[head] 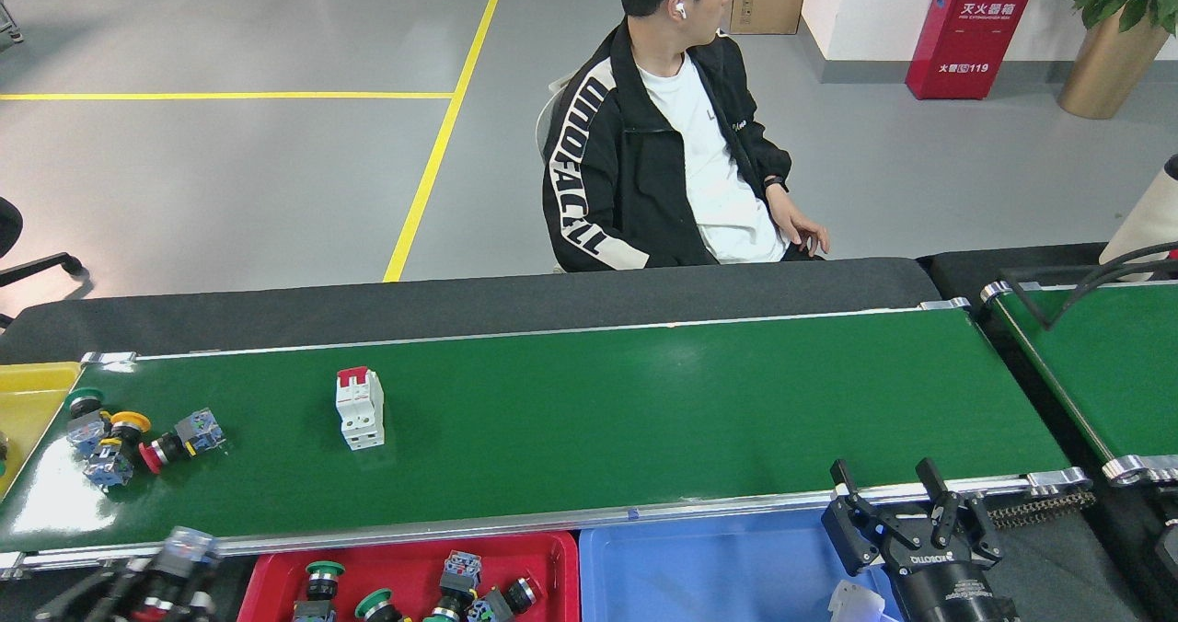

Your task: Pick switch part from conveyor to tray

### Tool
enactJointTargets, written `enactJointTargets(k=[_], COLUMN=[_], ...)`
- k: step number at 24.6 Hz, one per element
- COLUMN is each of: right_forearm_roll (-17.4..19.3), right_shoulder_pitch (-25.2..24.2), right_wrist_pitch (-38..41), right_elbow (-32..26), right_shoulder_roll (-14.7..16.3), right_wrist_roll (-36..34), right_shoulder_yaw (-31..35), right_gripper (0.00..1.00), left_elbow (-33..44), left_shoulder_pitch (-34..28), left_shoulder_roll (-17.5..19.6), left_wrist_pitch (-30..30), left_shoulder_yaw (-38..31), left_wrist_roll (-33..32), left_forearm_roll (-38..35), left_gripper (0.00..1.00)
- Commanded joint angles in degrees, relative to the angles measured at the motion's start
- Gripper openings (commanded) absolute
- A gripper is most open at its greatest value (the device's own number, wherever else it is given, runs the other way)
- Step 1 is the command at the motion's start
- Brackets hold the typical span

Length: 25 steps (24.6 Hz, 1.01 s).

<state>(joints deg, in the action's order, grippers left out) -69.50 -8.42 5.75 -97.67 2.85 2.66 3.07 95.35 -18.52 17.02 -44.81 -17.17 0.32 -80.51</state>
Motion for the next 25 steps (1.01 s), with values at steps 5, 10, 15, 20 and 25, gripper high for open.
enactJointTargets(k=[5, 10, 15, 20, 25], right_forearm_roll=[0.07, 0.07, 0.07, 0.07, 0.07], right_shoulder_pitch=[0.33, 0.33, 0.33, 0.24, 0.42], right_wrist_pitch=[0.23, 0.23, 0.14, 0.14, 0.05], right_elbow=[-0.59, -0.59, -0.50, -0.41, -0.41], right_shoulder_roll=[0.40, 0.32, 0.49, 0.49, 0.32], right_wrist_roll=[-0.56, -0.56, -0.56, -0.56, -0.47], right_shoulder_yaw=[0.09, 0.09, 0.09, 0.09, 0.09], right_gripper=[0.99, 0.99, 0.99, 0.99, 0.99], left_elbow=[2.74, 2.12, 1.86, 1.59, -1.31], left_shoulder_pitch=[0.06, 0.06, 0.15, 0.06, 0.24], left_shoulder_roll=[0.39, -1.46, -4.36, -6.47, -11.13], left_wrist_pitch=[-0.19, -0.19, -0.19, -0.19, -0.19], left_shoulder_yaw=[7.24, 7.15, 0.74, -8.93, -20.53], left_wrist_roll=[0.21, 0.47, 0.64, 0.47, -0.59], left_forearm_roll=[-3.95, -5.09, -2.90, -0.61, -0.96], left_gripper=[0.22, 1.00, 1.00, 1.00, 1.00])
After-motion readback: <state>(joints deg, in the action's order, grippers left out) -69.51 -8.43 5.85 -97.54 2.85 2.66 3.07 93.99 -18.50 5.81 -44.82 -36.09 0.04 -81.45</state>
